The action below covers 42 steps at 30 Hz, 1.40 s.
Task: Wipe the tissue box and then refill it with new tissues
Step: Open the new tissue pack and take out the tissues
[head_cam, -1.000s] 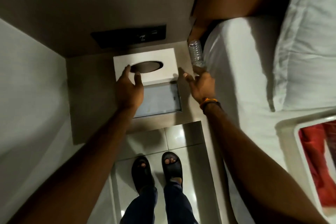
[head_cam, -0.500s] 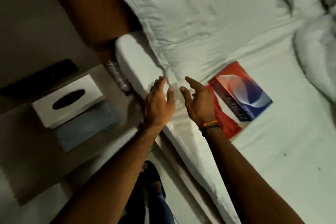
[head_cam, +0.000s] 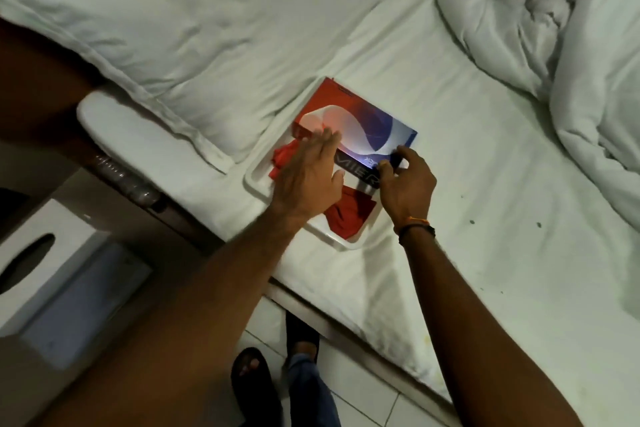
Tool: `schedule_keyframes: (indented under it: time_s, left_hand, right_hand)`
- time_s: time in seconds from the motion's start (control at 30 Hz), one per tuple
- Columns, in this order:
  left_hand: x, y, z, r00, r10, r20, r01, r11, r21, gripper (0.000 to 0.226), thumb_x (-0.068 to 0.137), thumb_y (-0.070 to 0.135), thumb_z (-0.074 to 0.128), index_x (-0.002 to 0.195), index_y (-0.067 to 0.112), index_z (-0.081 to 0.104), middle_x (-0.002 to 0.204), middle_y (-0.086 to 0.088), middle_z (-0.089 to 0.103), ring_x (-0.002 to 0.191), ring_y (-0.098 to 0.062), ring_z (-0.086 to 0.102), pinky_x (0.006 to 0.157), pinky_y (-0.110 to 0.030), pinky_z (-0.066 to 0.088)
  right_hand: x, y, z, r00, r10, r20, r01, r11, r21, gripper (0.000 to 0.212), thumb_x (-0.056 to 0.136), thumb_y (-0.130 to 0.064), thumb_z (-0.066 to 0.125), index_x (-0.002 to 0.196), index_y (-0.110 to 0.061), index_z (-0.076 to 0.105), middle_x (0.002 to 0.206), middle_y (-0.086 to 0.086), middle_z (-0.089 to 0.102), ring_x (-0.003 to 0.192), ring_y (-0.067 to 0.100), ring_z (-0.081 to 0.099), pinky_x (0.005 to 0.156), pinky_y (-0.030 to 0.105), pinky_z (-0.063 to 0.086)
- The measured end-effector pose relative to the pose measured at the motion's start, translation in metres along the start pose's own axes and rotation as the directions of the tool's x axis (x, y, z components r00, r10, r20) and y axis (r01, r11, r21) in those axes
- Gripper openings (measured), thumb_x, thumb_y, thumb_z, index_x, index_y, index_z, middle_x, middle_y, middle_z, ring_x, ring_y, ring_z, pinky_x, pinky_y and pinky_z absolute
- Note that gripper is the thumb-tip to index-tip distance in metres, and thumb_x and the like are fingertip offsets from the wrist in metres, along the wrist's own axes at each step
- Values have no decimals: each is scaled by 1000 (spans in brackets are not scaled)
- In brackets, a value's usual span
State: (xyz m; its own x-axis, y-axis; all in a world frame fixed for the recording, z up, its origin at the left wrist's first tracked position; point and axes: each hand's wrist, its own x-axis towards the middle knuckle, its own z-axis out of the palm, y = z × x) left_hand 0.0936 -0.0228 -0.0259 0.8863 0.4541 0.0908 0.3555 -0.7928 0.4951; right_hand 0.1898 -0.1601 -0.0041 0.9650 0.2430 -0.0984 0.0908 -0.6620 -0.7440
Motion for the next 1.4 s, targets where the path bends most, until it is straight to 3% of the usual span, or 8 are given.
schedule_keyframes:
  time_s: [0.13, 0.27, 0.4, 0.6, 0.83, 0.93, 1.1, 1.4]
  left_hand:
    - [44, 16, 18, 974, 163, 155, -170, 985, 30, 86, 86, 34, 74, 157, 10, 30, 161, -12, 36, 149, -28, 34, 121, -36, 24]
    - [69, 26, 28, 929, 192, 316, -234, 967, 102, 112, 73, 53, 81, 160, 14, 21, 165, -8, 27, 152, -30, 27, 122, -42, 25]
    - [78, 40, 29, 911, 217, 352, -304, 928, 214, 121, 67, 60, 81, 160, 17, 17, 167, -8, 24, 152, -36, 24, 121, -50, 29]
    - [93, 61, 20, 927, 193, 322, -282, 925, 257, 105, 77, 66, 70, 159, 28, 15, 164, -8, 28, 148, -40, 31, 113, -58, 37]
    - [95, 77, 11, 972, 200, 119, -220, 957, 190, 56, 90, 49, 59, 136, 17, 54, 136, -7, 61, 114, -29, 64, 86, -45, 59]
    - [93, 76, 14, 979, 184, 90, -198, 963, 185, 57, 90, 50, 60, 135, 16, 55, 131, -5, 65, 109, -26, 66, 81, -42, 60]
    - [88, 65, 7, 984, 168, 56, -172, 980, 95, 62, 88, 51, 64, 138, 15, 54, 132, -5, 65, 114, -25, 65, 89, -40, 59]
    - [95, 64, -32, 995, 98, -14, -98, 994, -36, 48, 84, 56, 63, 120, 23, 63, 111, 3, 72, 89, -16, 69, 71, -27, 54]
  right_hand:
    - [19, 17, -4, 987, 147, -65, -139, 983, 119, 44, 87, -20, 73, 128, -6, 67, 124, 10, 72, 110, 23, 68, 85, 5, 39]
    - [31, 24, -5, 967, 242, -72, -216, 940, 264, 33, 90, -22, 71, 122, -13, 72, 115, 1, 75, 102, 14, 69, 69, -9, 38]
    - [35, 15, -7, 954, 292, -68, -241, 881, 408, 26, 92, -22, 64, 114, -21, 77, 102, -13, 75, 90, -2, 68, 73, 3, 48]
    - [48, -1, -8, 924, 380, 34, -314, 707, 634, 20, 96, -16, 62, 106, -17, 80, 103, 0, 80, 98, 20, 76, 90, 43, 63]
    - [55, -6, -11, 917, 397, 44, -322, 670, 668, 20, 95, -14, 65, 109, -15, 79, 106, 3, 80, 100, 22, 75, 93, 46, 62]
    - [55, 0, -8, 896, 442, 46, -353, 644, 679, 17, 93, -12, 64, 99, -22, 77, 103, 1, 79, 99, 23, 76, 92, 48, 62]
    - [54, 5, -3, 876, 462, 137, -427, 613, 665, 30, 95, -12, 63, 124, -14, 68, 120, 6, 73, 109, 26, 72, 98, 47, 60]
    - [52, -22, -4, 862, 431, 267, -481, 526, 702, 40, 94, -10, 61, 133, -19, 63, 97, 4, 77, 86, 27, 72, 84, 47, 64]
